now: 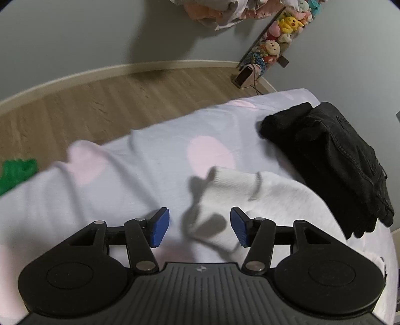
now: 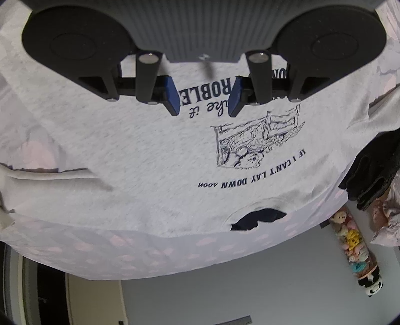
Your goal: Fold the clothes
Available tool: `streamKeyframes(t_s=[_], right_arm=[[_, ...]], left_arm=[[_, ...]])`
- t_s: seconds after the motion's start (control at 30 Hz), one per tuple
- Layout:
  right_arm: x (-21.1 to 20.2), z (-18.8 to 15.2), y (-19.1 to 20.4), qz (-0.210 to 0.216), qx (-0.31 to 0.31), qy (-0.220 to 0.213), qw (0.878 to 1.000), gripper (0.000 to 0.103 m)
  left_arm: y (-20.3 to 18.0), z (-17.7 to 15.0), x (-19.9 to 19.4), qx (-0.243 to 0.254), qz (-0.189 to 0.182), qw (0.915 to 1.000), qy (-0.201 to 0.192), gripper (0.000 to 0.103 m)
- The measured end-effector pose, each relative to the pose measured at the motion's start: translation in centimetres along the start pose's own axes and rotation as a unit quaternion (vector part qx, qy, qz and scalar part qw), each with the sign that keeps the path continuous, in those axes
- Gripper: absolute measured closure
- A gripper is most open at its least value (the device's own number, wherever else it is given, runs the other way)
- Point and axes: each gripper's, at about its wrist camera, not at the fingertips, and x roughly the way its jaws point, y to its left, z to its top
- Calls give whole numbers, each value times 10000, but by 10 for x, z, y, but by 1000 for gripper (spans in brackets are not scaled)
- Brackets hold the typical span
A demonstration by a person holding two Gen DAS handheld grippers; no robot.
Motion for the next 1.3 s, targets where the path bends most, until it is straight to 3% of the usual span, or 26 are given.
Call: streamKeyframes(t_s=[0.1,0.17,0.23,0.33,0.47,0.63,0.8,1.0,1.13,1.3], right_arm=[[6,-1,2,52,-52,92,9999,57],[9,-1,2,78,-40,142,9999,57],[12,-1,1,108,-9,189,9998,57],[12,0,-1,190,59,190,9996,58],[7,0,-3,318,94,93,9994,58],[-2,5,-4,412,74,-46,9991,59],[1,23,-3,487,-231,432,9976,60],[10,54,-8,315,-482,483,9972,61],[7,60,-21,168,-431,-310,9984,62],[8,55,-51,-84,-253,-760,9967,64]], left_arm=[[-8,-5,14,-21,176,9998,116,62],[-12,-8,15,-32,285,9996,-41,73],[-12,-9,8,-163,305,9991,-236,93],[-16,-1,-13,-390,181,9981,-446,97],[-48,8,-61,-160,-11,9965,-823,97],[-120,18,-130,303,-370,9904,-1296,98],[-218,9,-192,970,-782,9776,-1696,98],[-347,-31,-234,1755,-1297,9584,-1841,100],[-441,-81,-235,2354,-1726,9416,-1681,101],[-540,-157,-213,2949,-2291,9200,-1189,101]])
